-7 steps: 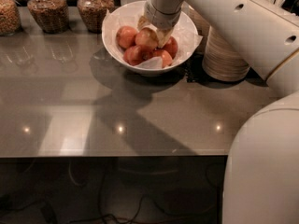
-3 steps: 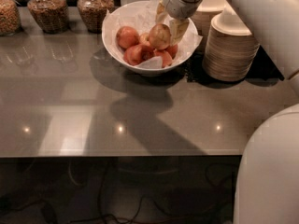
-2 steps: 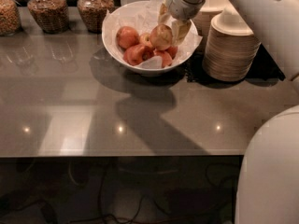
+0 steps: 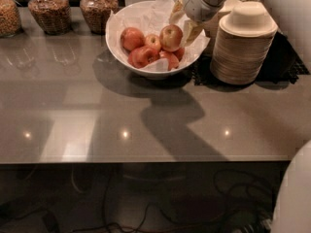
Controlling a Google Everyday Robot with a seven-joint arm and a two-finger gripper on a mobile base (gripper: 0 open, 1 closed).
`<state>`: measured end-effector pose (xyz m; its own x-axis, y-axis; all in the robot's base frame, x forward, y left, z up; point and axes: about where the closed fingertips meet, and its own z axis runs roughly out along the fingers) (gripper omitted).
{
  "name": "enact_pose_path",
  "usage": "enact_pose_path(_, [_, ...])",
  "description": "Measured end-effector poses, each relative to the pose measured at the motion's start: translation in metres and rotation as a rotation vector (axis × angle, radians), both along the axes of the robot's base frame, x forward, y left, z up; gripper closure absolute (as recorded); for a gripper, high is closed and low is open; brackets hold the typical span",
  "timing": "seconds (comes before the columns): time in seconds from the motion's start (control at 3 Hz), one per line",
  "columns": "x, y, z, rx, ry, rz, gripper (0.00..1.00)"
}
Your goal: Pick apple from white bowl
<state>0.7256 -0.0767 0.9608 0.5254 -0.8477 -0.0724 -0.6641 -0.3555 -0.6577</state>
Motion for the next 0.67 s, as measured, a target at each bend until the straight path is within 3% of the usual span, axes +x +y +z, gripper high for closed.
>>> enact_pose_path(0.67, [-0.009, 0.008, 0.024, 0.087, -0.042, 0.023, 1.0])
